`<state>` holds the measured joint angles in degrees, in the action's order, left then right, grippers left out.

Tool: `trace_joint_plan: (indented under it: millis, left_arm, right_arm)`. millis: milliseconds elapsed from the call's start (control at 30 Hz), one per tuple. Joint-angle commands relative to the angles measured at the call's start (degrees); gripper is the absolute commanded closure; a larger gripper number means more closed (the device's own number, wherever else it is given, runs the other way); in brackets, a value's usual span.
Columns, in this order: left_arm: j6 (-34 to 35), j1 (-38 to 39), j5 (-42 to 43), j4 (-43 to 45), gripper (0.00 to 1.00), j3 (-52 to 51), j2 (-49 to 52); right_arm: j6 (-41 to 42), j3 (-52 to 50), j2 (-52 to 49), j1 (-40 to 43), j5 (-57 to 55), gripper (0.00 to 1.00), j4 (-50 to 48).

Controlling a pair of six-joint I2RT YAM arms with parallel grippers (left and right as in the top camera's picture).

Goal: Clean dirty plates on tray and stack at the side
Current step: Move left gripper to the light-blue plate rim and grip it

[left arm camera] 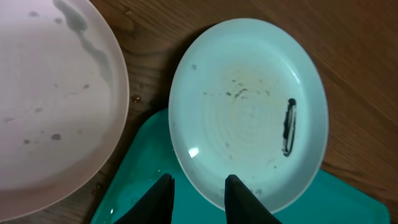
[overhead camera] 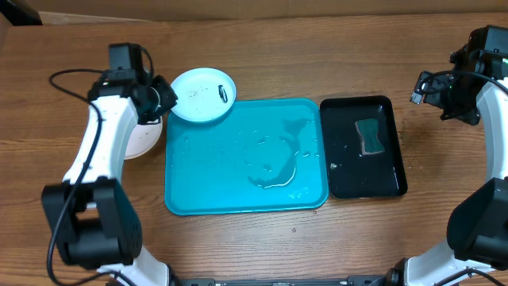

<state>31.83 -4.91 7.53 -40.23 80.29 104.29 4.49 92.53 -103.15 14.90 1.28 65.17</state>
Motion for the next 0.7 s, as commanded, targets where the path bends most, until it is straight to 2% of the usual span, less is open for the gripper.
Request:
trace_joint_plan:
  millis: [0, 133, 267, 667]
  left_arm:
    - [2.6, 0.1, -2.0, 0.5, 0.71, 0.1, 3.0]
    - [2.7, -0.2, -2.2, 0.5, 0.71, 0.1, 3.8]
    - [2.7, -0.2, -2.2, 0.4, 0.76, 0.1, 4.1]
    - [2.7, 0.0, -3.0, 1.7, 0.76, 0.1, 9.1]
  right_arm:
    - [0.2, 0.4, 0.3, 0.1, 0.2, 0.0, -0.3]
    - [0.2, 0.4, 0.3, 0.1, 0.2, 0.0, -0.3]
    - [0.2, 0.4, 0.3, 0.1, 0.2, 0.0, -0.3]
    - [0.2, 0.4, 0.3, 0.1, 0.2, 0.0, -0.3]
